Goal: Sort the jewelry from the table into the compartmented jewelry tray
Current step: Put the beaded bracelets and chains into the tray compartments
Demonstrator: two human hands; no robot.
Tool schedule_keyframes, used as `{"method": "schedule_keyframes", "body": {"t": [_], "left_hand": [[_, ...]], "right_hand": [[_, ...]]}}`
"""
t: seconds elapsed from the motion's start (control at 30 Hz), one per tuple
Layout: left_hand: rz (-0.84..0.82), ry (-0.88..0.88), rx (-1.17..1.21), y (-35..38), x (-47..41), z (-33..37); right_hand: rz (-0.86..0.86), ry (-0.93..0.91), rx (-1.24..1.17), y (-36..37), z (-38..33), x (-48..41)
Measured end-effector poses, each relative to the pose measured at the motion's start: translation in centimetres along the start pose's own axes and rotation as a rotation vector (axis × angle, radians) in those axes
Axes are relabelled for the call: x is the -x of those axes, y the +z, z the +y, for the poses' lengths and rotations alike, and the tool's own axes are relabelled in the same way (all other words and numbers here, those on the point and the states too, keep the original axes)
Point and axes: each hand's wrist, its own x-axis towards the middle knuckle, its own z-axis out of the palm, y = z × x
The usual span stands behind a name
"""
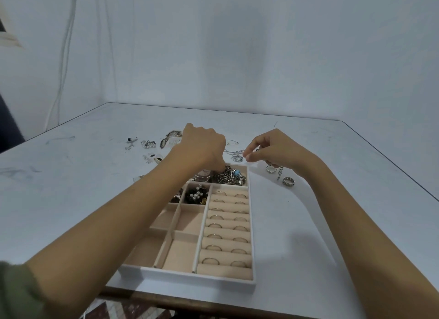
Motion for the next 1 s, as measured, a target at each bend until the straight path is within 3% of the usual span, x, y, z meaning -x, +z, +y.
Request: {"method": "schedule_keyframes", "body": {"t": [0.37,0.6,0.8,1.0], "left_hand": [[0.065,-0.027,0.08,0.5,0.1,0.1],[0.228,0.06,0.113,0.8,0.4,0.2],[0.183,0.091,0.128,1.3,0.5,0.2],[0.18,0.053,0.399,1.8,1.0,-2.2]], "right_hand": [[-0.008,-0.005,0.01,0.0,-0.1,0.1],[0.008,-0.013,0.035,0.0,-0.1,0.2],[0.003,-0.007,0.058,0.1,-0.1,0.2],[0.024,0.014,0.04,0.2,0.0,0.1]]}}
